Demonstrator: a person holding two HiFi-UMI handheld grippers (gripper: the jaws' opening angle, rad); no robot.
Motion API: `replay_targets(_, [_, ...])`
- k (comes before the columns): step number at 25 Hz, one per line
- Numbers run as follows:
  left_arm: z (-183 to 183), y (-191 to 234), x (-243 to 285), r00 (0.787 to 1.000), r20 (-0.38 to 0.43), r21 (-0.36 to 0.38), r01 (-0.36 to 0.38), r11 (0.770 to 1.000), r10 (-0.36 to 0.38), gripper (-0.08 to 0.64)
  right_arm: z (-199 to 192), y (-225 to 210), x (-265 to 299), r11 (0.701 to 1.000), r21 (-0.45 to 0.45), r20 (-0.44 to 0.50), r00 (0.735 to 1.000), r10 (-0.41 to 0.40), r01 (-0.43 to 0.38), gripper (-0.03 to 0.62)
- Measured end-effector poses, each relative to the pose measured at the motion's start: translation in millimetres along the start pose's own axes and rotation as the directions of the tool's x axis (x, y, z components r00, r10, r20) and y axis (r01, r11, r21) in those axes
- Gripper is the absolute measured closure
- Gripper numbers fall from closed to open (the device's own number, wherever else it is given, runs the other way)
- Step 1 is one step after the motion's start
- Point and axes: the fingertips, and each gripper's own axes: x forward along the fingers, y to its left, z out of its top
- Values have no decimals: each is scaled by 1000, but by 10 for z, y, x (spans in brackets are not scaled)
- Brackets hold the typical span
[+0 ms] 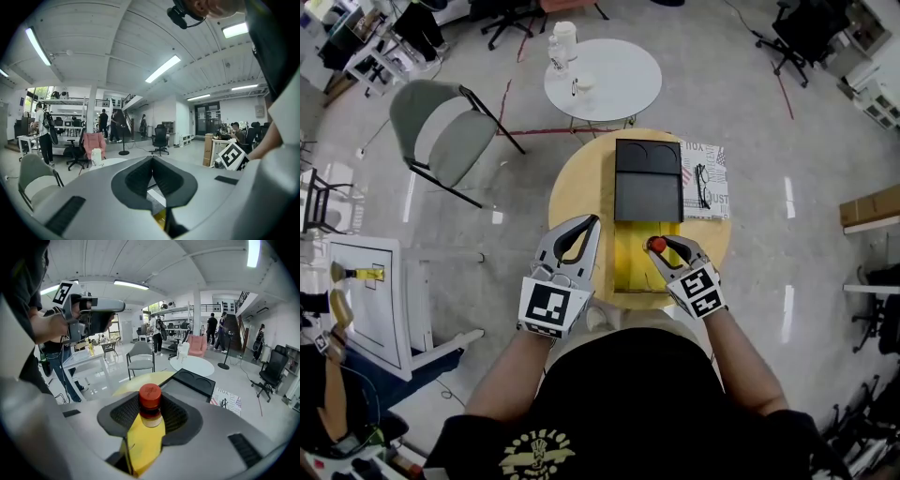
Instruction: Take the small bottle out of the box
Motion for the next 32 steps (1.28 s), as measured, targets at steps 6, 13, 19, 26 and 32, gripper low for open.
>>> replay_targets(6, [130, -11, 16, 1000, 11, -1, 7, 1000, -7, 545, 116, 50, -188, 1000, 10, 12, 1000, -3, 3, 439])
replay_targets(13, [163, 7, 41, 1000, 11, 6, 9, 1000, -10, 545, 297, 84, -356, 1000, 5, 28, 999, -15, 15, 439])
replay_targets(19, [297, 19, 74, 1000, 8, 24, 14, 1000, -14, 545, 544, 87, -559, 1000, 11, 57, 998, -7, 7, 439])
replay_targets(26, [315, 30, -7, 1000, 9, 18, 5, 1000, -5, 545, 755, 86, -727, 1000, -17, 84, 996, -22, 23, 439])
replay_targets(32, [354, -66, -93, 1000, 8, 28, 26, 999, -26, 545, 936, 128, -868, 1000, -24, 104, 995, -11, 13, 439])
